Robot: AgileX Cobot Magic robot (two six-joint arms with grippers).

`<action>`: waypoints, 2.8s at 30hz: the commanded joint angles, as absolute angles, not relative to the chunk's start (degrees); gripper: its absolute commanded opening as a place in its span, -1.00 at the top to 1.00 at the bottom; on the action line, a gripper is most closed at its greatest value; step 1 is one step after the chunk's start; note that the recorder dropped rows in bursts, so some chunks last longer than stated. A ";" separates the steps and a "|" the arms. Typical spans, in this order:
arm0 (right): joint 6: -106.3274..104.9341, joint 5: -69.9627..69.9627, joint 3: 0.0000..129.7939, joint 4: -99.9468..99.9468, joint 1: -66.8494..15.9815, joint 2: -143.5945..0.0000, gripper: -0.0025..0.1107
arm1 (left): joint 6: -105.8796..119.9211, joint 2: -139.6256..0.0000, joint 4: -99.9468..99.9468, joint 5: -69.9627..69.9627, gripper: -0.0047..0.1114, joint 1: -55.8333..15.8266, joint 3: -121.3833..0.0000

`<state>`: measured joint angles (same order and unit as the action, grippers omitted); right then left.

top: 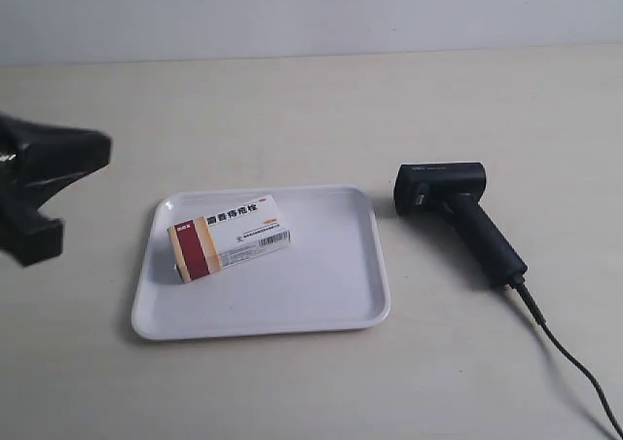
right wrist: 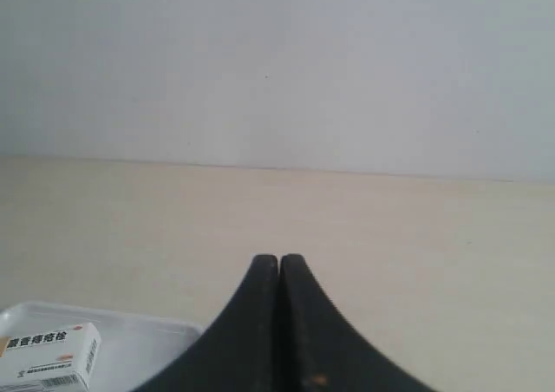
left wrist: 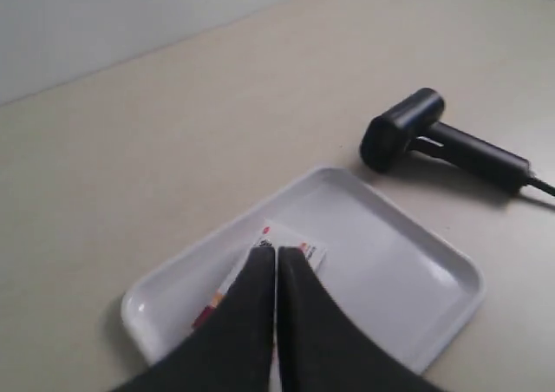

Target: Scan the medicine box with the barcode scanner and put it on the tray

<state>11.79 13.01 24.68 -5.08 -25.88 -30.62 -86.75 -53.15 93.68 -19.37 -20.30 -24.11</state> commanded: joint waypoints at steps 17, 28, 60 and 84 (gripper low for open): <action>12.02 17.69 23.84 -4.46 -25.96 -9.72 0.96 | -42.32 -4.11 39.65 13.60 0.87 -17.78 -1.24; 12.02 17.49 23.84 -4.44 -25.96 -9.45 0.96 | -11.24 0.00 10.67 14.24 0.87 -2.76 0.00; 12.02 17.07 23.84 -4.44 -25.96 -9.45 0.96 | -6.20 0.00 8.72 17.45 0.87 -2.62 0.00; 11.80 8.89 0.00 0.00 -8.72 0.00 0.96 | -6.20 0.00 9.72 17.90 0.87 -2.62 0.00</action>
<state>12.02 10.14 0.26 0.00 -11.89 -0.38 -6.30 -0.39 9.21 18.07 -2.92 0.02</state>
